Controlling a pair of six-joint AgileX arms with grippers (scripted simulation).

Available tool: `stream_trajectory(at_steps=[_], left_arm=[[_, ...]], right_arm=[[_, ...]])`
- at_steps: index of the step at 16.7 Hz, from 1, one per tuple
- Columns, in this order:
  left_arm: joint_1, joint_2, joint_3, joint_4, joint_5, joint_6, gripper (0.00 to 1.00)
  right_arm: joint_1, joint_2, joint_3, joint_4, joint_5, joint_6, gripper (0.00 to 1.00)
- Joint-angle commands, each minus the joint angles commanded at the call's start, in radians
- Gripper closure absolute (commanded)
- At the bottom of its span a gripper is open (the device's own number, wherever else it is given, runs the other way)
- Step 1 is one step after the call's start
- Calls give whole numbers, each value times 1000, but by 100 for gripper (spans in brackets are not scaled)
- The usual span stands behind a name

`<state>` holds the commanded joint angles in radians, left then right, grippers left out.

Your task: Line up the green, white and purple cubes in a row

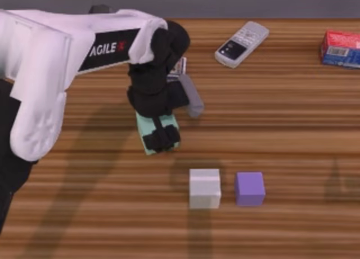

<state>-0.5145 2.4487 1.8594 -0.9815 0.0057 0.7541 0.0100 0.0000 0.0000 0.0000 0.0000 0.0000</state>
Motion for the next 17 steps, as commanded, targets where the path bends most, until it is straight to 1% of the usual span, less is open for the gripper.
stream_trajectory(at_steps=[6,7,17], left_arm=[[0,0,0,0,0,0,98],[0,0,0,0,0,0,100],[1,-15,15,-23,2,1,100]], right_arm=[[0,0,0,0,0,0,0],[0,0,0,0,0,0,0],[0,0,0,0,0,0,0]])
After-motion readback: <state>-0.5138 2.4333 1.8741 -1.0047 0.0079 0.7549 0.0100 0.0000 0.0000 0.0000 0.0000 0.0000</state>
